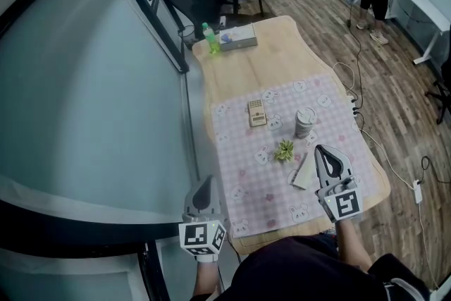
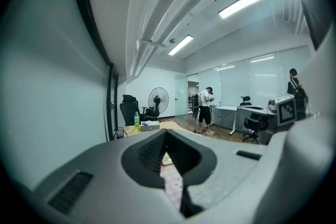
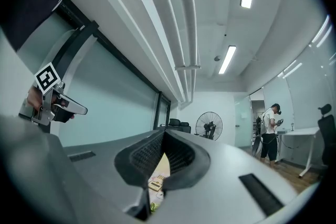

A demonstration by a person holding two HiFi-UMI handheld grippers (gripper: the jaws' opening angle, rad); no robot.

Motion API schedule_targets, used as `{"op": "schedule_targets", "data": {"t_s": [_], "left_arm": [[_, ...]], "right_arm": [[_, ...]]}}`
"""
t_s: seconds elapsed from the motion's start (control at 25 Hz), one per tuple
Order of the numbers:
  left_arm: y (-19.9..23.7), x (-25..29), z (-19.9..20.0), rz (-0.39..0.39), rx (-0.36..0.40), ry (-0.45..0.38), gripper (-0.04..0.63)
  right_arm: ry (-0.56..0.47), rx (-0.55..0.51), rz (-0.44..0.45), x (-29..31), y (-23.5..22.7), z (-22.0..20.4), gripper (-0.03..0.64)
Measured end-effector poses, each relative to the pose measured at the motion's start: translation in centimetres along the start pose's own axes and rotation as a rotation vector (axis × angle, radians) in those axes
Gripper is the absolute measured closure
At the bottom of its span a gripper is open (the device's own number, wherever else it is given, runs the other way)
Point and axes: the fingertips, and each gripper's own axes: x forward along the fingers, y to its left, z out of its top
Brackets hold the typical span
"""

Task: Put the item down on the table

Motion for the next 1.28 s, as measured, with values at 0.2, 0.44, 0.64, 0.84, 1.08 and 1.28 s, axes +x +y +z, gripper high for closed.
{"op": "schedule_targets", "data": {"t_s": [0.2, 0.44, 0.64, 0.84, 1.08, 1.28], "left_arm": [[0.2, -0.4, 1.3, 0.026, 0.038, -0.065, 0.595], [-0.2, -1.3, 3.6, 0.051, 0.101, -0.18, 0.595], [-1.1, -1.9, 5.7, 0.035, 0.126, -0.282, 0.595], [-1.7, -1.9, 6.1, -0.027, 0.087, -0.303, 0.595], [-2.5, -1.6, 6.4, -0.094, 0.103, -0.314, 0.595], [-2.9, -1.6, 6.4, -0.136, 0.108, -0.314, 0.595]], "right_arm": [[0.001, 0.027, -0.015, 0.1, -0.5, -0.2, 0.603], [0.007, 0.05, -0.032, -0.1, -0.9, -0.1, 0.601], [0.036, 0.018, -0.047, -0.3, -0.9, -0.1, 0.603], [0.043, 0.007, -0.027, -0.3, -0.2, 0.3, 0.603], [0.039, -0.002, -0.031, -0.4, -0.2, 0.5, 0.603], [0.035, 0.011, -0.038, -0.2, -0.4, 0.4, 0.601]]}}
